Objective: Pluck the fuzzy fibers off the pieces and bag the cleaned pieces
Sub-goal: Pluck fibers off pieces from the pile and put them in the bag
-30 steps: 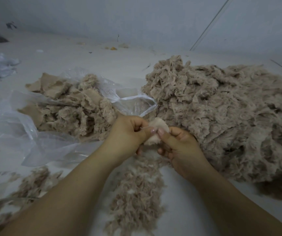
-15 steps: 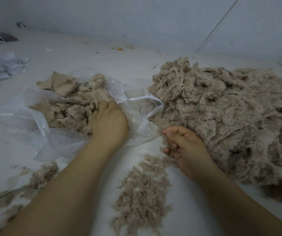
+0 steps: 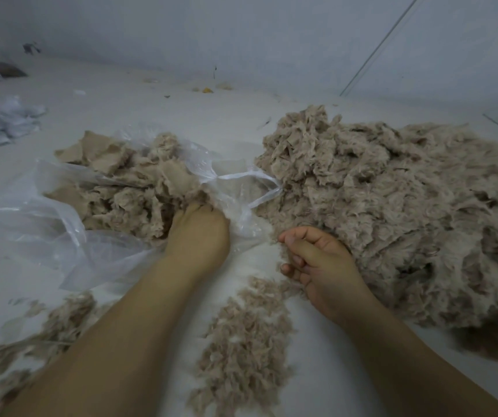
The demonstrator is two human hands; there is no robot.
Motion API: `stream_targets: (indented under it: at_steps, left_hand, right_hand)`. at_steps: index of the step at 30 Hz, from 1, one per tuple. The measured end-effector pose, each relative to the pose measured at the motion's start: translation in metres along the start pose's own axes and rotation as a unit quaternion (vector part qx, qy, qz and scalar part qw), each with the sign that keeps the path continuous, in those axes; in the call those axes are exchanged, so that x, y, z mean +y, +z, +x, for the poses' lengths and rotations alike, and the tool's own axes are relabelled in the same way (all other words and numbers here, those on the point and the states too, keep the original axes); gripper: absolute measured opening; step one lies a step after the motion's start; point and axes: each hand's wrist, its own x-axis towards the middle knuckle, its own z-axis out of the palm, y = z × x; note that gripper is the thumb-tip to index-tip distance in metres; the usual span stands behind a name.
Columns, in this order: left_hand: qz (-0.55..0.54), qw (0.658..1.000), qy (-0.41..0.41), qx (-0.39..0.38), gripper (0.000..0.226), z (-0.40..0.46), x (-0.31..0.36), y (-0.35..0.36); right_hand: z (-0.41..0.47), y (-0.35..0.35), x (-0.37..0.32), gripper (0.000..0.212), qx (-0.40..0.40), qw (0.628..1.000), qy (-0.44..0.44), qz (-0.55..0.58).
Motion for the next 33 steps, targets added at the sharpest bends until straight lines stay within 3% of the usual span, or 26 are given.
stream_targets:
  at_steps: [4,7,12,19,23,27,31,33]
  left_hand:
    - [-0.025,0.998,-0.013,0.058,0.015,-0.006,0.008,-0.008]
    - [-0.073,0.987,0.036,0.138,0.01,-0.013,0.02,-0.019]
    - [-0.215,0.968,0.095,0.093,0.018,-0.014,0.041,-0.032]
    - [-0.259,0.945,0.18,0.08,0.048,0.024,0.064,-0.049]
    - [-0.255,0.954,0.156,0.019,0.054,0.048,0.075,-0.046]
    - [-0.363,0.917,0.148,0.071,0.033,0.039,0.069,-0.039]
    - [-0.426,0.9,0.04,0.09,0.012,0.02,0.055,-0.026]
    - [-0.466,0.878,-0.016,0.108,0.019,0.014,0.048,-0.023]
  right_hand:
    - [0.0,-0.001,0.0,0.023,-0.002,1.0,-0.001,0.001]
    - [-0.001,-0.001,0.0,0.029,-0.01,1.0,-0.013,0.013]
    - [-0.001,-0.003,0.001,0.039,-0.021,0.998,-0.019,0.047]
    - [0.0,-0.001,-0.002,0.039,0.008,0.995,0.003,0.103]
    - [-0.001,-0.002,-0.003,0.05,0.006,0.993,0.004,0.117]
    - [-0.002,-0.002,-0.004,0.052,-0.001,0.993,0.003,0.119]
    - [-0.001,0.0,-0.005,0.047,0.004,0.992,0.006,0.123]
    - [-0.001,0.0,-0.006,0.039,0.008,0.994,0.007,0.111]
